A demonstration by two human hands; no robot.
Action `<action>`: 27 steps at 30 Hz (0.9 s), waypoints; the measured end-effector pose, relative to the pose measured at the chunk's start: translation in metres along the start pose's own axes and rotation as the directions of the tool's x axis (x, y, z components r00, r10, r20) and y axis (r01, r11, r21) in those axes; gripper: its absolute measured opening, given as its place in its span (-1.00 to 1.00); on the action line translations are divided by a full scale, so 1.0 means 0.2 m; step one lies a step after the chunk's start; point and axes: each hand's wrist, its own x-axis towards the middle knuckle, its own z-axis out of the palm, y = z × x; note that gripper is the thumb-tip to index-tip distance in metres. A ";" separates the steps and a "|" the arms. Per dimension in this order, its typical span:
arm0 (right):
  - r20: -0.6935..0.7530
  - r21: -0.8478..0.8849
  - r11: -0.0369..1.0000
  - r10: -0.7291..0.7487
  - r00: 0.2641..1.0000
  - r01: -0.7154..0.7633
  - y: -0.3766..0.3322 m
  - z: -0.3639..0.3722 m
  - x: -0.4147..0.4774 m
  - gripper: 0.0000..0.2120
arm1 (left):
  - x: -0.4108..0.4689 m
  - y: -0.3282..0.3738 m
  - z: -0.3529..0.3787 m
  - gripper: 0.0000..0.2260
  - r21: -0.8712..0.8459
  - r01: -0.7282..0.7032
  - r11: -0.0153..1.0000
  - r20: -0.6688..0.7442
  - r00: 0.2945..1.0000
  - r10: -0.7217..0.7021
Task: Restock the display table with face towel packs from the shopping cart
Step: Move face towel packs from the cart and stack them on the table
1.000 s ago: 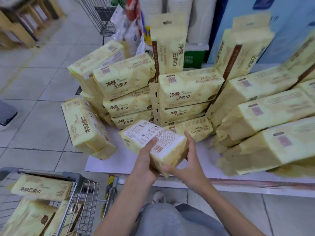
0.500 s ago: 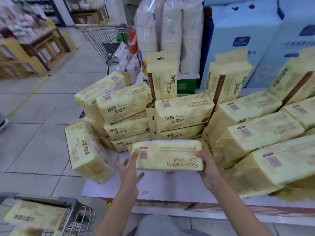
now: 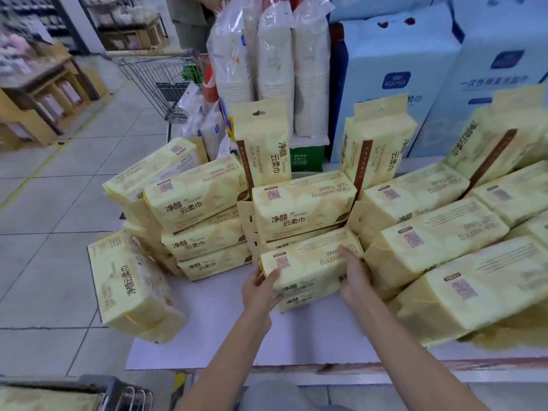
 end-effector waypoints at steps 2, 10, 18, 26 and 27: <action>-0.069 -0.099 0.994 -0.057 0.996 0.050 0.05 -0.01 0.09 -0.43 | 0.01 0.00 0.03 -0.64 -0.024 0.009 1.000 -0.024 1.000 -0.010; -0.183 -0.316 0.949 -0.043 0.982 -0.017 0.04 0.02 0.06 -0.27 | 0.02 0.02 0.08 -0.58 -0.010 -0.017 1.000 -0.094 0.995 0.015; -0.058 -0.303 0.953 -0.046 0.997 0.026 0.14 -0.03 -0.04 -0.27 | -0.03 0.00 -0.03 -0.48 0.284 -0.126 0.951 0.009 0.992 0.129; 0.258 -0.492 0.867 0.234 0.938 -0.081 0.26 -0.07 -0.35 -0.86 | -0.22 -0.07 -0.23 -0.69 0.576 -0.244 0.780 0.029 0.960 0.279; 0.307 -0.557 0.829 0.273 0.912 -0.061 0.28 -0.09 -0.39 -0.90 | -0.25 -0.11 -0.27 -0.68 0.584 -0.240 0.776 0.014 0.958 0.285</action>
